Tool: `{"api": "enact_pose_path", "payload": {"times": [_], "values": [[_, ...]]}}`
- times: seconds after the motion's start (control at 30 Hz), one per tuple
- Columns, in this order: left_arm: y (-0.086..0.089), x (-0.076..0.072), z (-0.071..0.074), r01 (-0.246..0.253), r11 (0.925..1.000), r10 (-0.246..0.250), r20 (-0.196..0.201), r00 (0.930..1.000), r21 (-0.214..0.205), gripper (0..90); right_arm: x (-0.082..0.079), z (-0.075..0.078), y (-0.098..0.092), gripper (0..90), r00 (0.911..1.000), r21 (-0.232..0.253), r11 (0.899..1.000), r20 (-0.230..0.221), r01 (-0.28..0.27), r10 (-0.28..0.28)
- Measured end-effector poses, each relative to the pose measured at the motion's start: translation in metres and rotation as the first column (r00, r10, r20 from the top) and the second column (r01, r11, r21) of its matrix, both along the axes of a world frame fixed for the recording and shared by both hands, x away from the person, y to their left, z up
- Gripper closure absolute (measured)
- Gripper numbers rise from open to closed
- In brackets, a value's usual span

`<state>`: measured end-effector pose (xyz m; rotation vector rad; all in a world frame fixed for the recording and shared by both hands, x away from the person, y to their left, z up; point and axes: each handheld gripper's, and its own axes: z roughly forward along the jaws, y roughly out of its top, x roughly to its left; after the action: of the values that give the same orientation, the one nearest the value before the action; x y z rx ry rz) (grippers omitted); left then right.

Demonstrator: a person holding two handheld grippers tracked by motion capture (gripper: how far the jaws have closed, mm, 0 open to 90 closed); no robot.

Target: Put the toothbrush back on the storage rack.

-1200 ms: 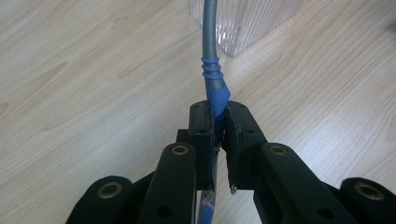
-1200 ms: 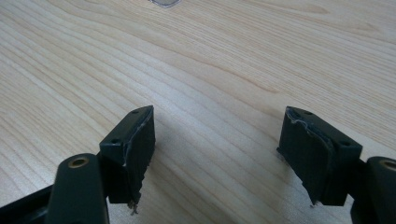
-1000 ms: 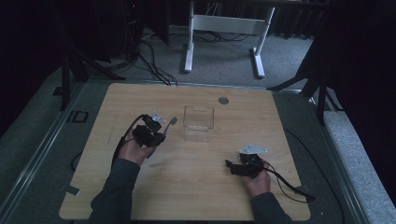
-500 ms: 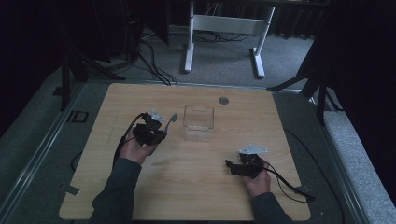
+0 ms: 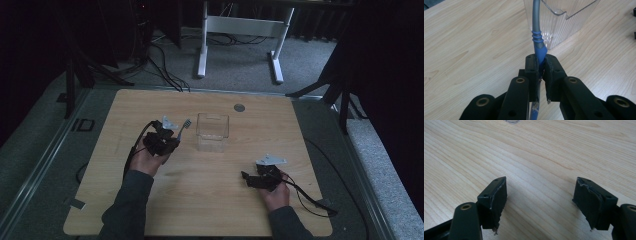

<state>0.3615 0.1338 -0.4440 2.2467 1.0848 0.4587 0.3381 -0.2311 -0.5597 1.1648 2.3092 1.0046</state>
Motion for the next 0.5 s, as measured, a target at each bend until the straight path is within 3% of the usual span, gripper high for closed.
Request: {"api": "enact_pose_path", "payload": {"times": [0.5], "values": [[-0.0032, -0.0002, 0.0043, 0.009, 0.9997, -0.007, 0.059, 0.9983, -0.024, 81.7, 0.0001, 0.0000, 0.0000, 26.6, 1.0000, 0.001, 1.000, 0.002, -0.001, 0.001]]}}
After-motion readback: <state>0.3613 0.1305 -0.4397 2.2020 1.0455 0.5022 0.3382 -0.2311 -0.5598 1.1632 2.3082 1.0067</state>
